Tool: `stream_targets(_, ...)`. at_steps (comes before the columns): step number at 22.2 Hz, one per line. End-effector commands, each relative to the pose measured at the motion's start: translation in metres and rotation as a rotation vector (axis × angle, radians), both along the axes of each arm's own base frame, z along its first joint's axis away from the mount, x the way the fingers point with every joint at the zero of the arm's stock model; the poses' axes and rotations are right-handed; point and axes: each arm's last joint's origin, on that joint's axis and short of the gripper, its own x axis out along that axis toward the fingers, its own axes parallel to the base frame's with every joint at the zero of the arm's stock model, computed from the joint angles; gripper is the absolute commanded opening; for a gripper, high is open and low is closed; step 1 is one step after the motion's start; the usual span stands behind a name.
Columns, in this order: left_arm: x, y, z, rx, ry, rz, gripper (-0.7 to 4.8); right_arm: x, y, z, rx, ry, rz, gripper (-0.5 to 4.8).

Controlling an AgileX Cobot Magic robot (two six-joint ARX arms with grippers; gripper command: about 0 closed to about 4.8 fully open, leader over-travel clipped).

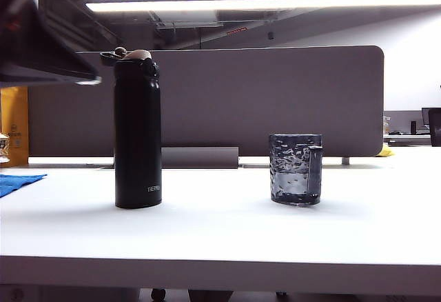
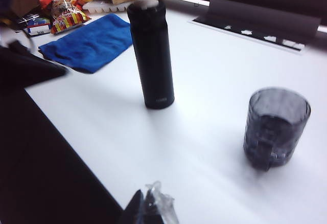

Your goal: Pick up the black thermos, pour some water into the cup, then place the black thermos back on the table.

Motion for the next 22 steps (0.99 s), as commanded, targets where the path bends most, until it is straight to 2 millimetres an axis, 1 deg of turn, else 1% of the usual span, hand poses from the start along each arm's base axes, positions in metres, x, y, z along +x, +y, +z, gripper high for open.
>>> stream_targets(1, -0.014, 0.007, 0.000, 0.050, 0.026, 0.042, -0.06, -0.006, -0.004, -0.011, 0.036, -0.034, 0.001, -0.02)
stream_targets(4, -0.023, 0.015, 0.000, 0.058, -0.004, 0.106, -0.05, -0.008, -0.006, -0.029, 0.030, -0.026, 0.002, -0.03)
stream_targets(6, -0.028, 0.017, -0.005, 0.047, -0.023, 0.112, -0.05, -0.008, -0.006, -0.041, 0.032, -0.028, 0.000, -0.02)
stream_targets(8, -0.031, 0.019, -0.014, 0.036, -0.018, 0.115, -0.06, -0.007, -0.005, -0.052, 0.040, -0.032, 0.000, -0.03)
stream_targets(12, -0.034, 0.021, -0.036, 0.014, 0.021, 0.122, -0.05, -0.006, -0.004, -0.071, 0.097, 0.033, -0.019, -0.02)
stream_targets(16, -0.035, 0.021, -0.052, -0.011, 0.022, 0.143, -0.05, -0.005, -0.003, -0.091, 0.075, 0.066, -0.020, -0.02)
stream_targets(19, -0.035, 0.023, -0.058, 0.025, 0.060, 0.188, -0.06, -0.004, -0.003, -0.106, 0.047, 0.102, -0.023, -0.02)
stream_targets(22, -0.035, 0.023, -0.058, 0.030, 0.061, 0.190, -0.05, -0.003, -0.002, -0.118, 0.028, 0.127, -0.024, -0.02)
